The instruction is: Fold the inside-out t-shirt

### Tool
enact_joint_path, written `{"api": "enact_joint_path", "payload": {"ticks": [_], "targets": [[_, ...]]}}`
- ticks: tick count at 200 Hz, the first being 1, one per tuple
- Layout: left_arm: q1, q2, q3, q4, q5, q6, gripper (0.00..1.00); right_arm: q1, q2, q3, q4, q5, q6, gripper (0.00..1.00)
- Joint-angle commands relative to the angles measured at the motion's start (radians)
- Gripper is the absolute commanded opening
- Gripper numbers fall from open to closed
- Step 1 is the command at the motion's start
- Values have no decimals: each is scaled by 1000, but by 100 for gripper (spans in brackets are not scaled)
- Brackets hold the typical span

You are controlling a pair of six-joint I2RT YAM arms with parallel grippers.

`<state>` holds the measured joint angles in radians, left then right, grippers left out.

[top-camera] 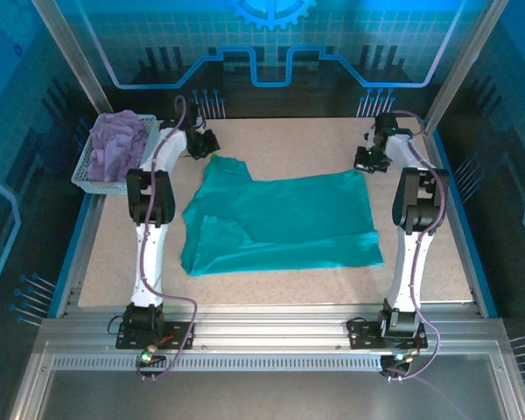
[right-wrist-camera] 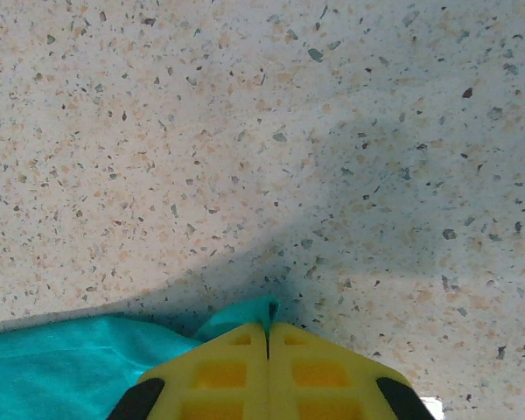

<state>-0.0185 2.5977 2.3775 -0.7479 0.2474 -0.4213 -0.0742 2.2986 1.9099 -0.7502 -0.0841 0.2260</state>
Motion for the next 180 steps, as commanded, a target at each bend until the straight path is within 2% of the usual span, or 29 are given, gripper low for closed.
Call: {"api": "enact_joint_path", "payload": {"ticks": [1, 45, 107, 123, 180], "targets": [[2, 44, 48, -60, -2, 15, 17, -13, 3, 5, -6, -19, -16, 0], [-4, 36, 50, -74, -44, 28, 29, -14, 4, 6, -8, -19, -16, 0], [-23, 68, 104, -141, -126, 64, 39, -15, 10, 6, -3, -28, -14, 0], [-24, 90, 137, -165, -126, 68, 38, -15, 10, 4, -3, -29, -15, 0], [-26, 127, 174, -178, -115, 71, 21, -16, 9, 3, -2, -28, -16, 0]]}}
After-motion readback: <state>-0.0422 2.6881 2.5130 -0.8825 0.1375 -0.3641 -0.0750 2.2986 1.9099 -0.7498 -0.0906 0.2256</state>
